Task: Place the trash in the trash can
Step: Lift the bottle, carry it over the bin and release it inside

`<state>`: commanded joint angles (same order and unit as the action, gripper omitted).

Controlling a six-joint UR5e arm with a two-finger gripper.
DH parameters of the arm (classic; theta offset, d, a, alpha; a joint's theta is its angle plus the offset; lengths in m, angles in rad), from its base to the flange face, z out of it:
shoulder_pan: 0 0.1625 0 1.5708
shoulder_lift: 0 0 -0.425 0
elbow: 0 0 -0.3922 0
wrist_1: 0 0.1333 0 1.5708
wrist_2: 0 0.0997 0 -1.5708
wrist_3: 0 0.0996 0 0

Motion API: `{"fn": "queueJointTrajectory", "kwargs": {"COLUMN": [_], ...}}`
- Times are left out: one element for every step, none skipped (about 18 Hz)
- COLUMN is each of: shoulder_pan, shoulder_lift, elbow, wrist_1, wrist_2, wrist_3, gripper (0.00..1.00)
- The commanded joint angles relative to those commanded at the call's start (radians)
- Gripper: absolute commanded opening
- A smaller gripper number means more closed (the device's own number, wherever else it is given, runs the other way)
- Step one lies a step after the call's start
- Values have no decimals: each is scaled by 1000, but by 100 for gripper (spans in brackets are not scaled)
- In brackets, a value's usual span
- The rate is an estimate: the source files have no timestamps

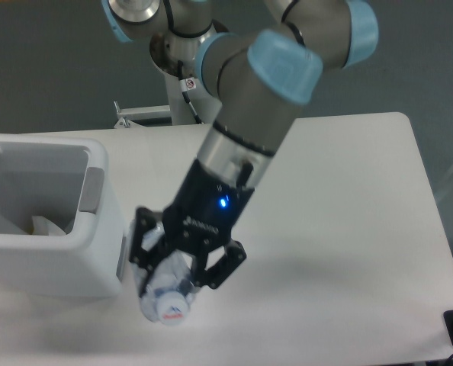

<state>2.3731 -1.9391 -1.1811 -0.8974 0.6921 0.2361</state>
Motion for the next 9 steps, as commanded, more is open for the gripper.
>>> {"fn": "queueJointTrajectory", "kwargs": {"shoulder_pan": [0, -2, -5, -12, -20, -37, -60, -69, -75], "shoulder_lift": [11, 28, 43, 55, 74, 101, 117, 133, 140], "elbow": [2, 0, -2, -8, -24, -52, -90, -122, -150], "wrist_1": [2, 5, 6, 6, 6, 6, 12, 17, 18], "wrist_2": [-18, -32, -51, -81, -98, -98, -92, -91, -91], "wrist_3": [2, 11, 21, 23, 22, 26, 40, 73, 110], "gripper": [35, 35, 35, 35, 35, 35, 35, 35, 36]}}
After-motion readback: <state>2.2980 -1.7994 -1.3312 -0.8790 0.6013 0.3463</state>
